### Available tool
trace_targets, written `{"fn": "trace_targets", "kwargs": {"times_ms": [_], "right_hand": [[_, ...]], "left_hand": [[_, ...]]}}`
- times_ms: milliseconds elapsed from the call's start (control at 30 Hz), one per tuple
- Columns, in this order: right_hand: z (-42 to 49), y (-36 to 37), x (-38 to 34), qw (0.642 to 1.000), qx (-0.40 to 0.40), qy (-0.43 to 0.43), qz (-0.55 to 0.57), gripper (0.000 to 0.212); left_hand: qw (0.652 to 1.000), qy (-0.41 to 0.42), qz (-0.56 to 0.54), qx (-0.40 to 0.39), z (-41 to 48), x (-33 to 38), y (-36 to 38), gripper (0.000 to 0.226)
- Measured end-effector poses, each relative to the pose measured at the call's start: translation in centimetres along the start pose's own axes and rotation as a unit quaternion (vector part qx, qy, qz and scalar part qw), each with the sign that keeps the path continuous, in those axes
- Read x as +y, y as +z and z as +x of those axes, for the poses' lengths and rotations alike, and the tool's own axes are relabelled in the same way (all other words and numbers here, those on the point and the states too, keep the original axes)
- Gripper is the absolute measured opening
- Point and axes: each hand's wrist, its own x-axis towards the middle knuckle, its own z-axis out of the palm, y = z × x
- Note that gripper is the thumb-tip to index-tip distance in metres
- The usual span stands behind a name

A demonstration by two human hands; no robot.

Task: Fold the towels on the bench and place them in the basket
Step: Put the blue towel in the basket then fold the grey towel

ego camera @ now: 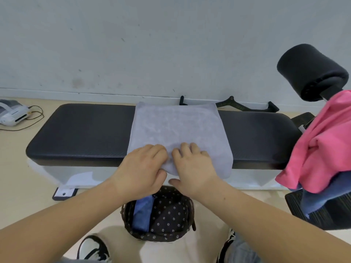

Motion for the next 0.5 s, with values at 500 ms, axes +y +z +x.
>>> {"fn": "trace_targets", "kwargs": {"times_ms": [500], "right_hand": [[0.3,-0.8,2.7,0.988,0.035,0.001,0.148,0.053]], "left_hand": [[0.983,-0.119,0.098,-0.098,2.1,-0.5,-2.0,0.021]]}}
